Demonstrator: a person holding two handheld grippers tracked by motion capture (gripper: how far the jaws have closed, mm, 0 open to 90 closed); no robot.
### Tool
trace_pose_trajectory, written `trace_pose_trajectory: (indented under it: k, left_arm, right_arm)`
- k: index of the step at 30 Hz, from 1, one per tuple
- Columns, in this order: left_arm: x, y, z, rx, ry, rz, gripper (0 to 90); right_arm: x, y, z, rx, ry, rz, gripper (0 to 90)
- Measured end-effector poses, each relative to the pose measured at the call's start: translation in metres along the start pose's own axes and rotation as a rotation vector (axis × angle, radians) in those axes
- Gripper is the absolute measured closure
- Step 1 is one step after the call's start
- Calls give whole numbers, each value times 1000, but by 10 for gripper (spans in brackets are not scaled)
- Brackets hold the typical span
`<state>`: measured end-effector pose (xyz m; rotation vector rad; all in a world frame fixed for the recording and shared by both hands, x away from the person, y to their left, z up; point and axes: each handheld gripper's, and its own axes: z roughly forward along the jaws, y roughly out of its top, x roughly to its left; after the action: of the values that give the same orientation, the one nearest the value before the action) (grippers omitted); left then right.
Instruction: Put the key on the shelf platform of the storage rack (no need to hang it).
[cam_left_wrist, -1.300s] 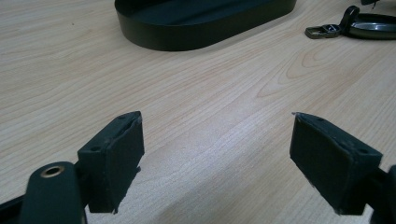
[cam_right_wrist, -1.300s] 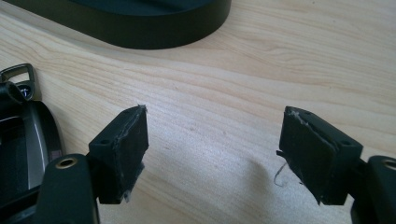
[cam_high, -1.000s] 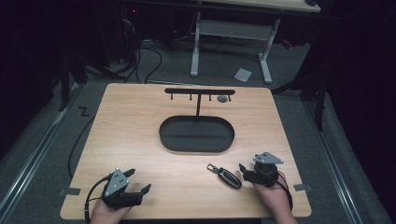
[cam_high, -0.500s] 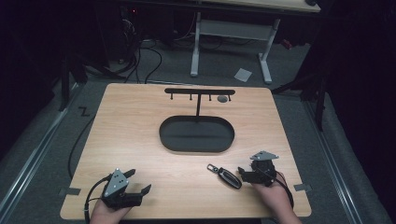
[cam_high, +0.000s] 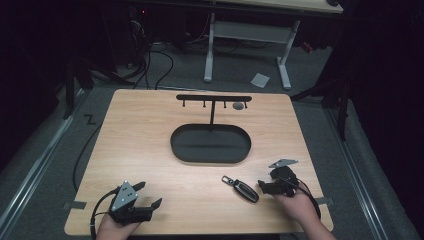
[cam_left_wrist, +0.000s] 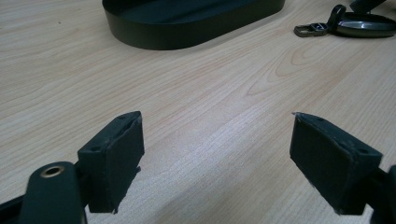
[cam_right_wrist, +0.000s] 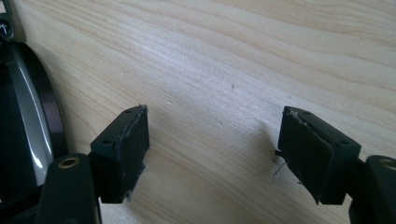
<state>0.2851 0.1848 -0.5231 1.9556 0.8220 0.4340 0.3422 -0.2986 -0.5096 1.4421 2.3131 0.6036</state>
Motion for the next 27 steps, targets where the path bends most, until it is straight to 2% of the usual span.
trace_pose_trajectory:
  k: [5, 8, 10, 11, 13, 15, 18, 21, 27]
  left_arm:
    - [0, 0, 0, -3, -1, 0, 184]
    - [0, 0, 0, -1, -3, 1, 184]
    - [0, 0, 0, -1, -4, 1, 184]
    - [0, 0, 0, -1, -5, 1, 184]
    - [0, 0, 0, -2, -5, 2, 184]
    - [0, 0, 0, -3, -4, 1, 184]
    - [0, 0, -1, -2, -5, 2, 184]
    - [0, 1, 0, -3, -6, 2, 184]
    - [0, 1, 0, -2, -9, 3, 184]
  right_arm:
    - [-2, 5, -1, 61, 13, -2, 246]
    - [-2, 9, -1, 101, 13, -24, 246]
    - [-2, 10, -1, 109, 14, -30, 246]
    - [-1, 13, -2, 135, 14, -48, 246]
    - [-1, 14, -1, 140, 15, -56, 246]
    - [-1, 19, -1, 175, 17, -79, 246]
    - [-1, 22, 0, 195, 24, -88, 246]
    - [-2, 28, 0, 249, 32, -117, 246]
    - [-5, 34, -1, 303, 36, -145, 248]
